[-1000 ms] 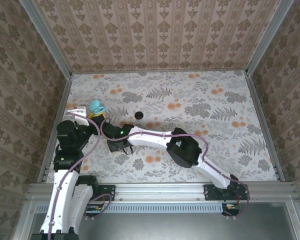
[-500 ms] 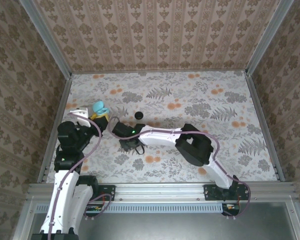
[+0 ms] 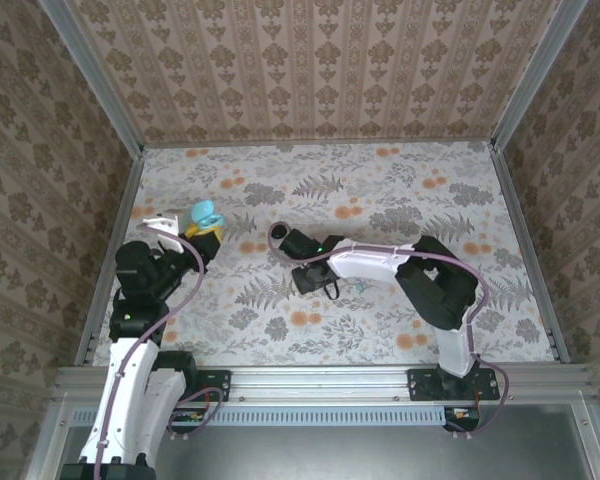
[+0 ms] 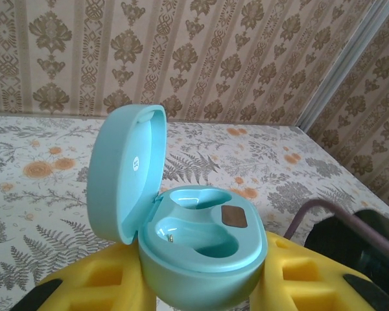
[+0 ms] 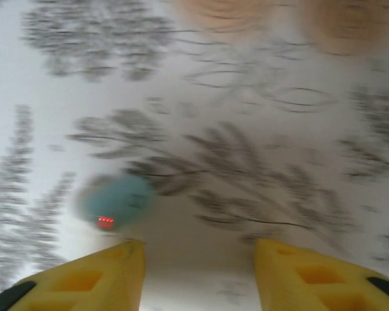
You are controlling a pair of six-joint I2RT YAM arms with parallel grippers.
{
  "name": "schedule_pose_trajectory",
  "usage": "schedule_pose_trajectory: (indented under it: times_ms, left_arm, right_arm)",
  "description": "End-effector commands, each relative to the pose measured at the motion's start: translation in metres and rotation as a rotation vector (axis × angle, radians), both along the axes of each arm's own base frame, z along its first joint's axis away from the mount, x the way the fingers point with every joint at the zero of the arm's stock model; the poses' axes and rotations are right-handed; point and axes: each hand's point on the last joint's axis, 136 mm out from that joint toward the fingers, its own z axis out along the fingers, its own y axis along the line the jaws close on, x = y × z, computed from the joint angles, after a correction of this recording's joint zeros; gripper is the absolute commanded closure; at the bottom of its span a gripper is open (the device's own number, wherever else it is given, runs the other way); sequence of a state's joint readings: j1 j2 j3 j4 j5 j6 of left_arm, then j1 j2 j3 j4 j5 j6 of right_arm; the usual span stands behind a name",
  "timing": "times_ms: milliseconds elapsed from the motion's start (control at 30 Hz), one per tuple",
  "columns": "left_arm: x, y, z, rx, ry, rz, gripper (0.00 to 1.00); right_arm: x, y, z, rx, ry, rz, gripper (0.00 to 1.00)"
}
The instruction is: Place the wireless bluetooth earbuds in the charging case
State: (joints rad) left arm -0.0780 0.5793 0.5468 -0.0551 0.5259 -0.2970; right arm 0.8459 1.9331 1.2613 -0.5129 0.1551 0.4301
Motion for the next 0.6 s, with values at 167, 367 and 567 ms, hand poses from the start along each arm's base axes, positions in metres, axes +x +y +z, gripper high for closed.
schedule_pose_trajectory:
  times_ms: [167,367,567]
  left_arm:
    - [-0.001,-0.007,0.006,-0.026,-0.020,-0.041,0.80]
    - [0.001,-0.010,0.003,-0.026,-0.008,-0.053,0.80]
    - [0.001,-0.012,0.001,-0.030,-0.005,-0.062,0.80]
  right_arm:
    - [0.012,-0.034,0.051,0.022,-0.083,-0.060,0.47]
    - [0.004,-0.018,0.062,0.173,-0.039,-0.132,0.51]
    - [-0.008,0.004,0.044,0.340,0.090,-0.285,0.58]
